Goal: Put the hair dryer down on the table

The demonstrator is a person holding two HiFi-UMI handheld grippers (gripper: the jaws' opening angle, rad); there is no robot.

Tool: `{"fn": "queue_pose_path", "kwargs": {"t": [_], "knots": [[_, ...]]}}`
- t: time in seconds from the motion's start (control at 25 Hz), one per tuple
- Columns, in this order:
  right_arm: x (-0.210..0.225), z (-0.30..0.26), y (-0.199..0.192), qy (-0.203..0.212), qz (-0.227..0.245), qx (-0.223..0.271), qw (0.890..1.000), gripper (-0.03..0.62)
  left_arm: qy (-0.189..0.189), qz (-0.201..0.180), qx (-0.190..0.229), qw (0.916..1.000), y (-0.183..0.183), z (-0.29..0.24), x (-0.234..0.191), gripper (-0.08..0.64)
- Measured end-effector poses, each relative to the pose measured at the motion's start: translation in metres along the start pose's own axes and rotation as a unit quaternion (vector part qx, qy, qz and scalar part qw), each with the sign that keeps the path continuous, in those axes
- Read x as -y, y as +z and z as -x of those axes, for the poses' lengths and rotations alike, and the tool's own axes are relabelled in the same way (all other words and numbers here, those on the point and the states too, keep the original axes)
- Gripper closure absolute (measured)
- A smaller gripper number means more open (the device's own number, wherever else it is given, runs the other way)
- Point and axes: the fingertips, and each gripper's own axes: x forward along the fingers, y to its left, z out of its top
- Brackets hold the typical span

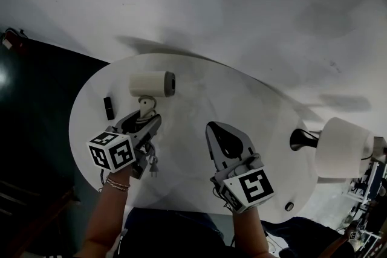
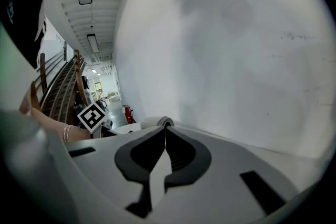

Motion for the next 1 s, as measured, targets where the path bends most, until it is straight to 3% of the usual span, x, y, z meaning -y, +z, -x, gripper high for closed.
{"fn": "queue_pose_path", "kwargs": {"t": [0.36,1.0], "knots": [[0.011,-0.004,-0.019,-0.012,-0.005,-0.029,1.000,0.574,0.021,-0.003,-0.020,0.9996,-0.010,-0.007,-0.007,0.304],[0.019,-0.015,-0.014,-0.022,-0.018,-0.017,0.999,0.574,0.043,-0.013,-0.034,0.9984,-0.006,-0.022,-0.016,0.304]]}}
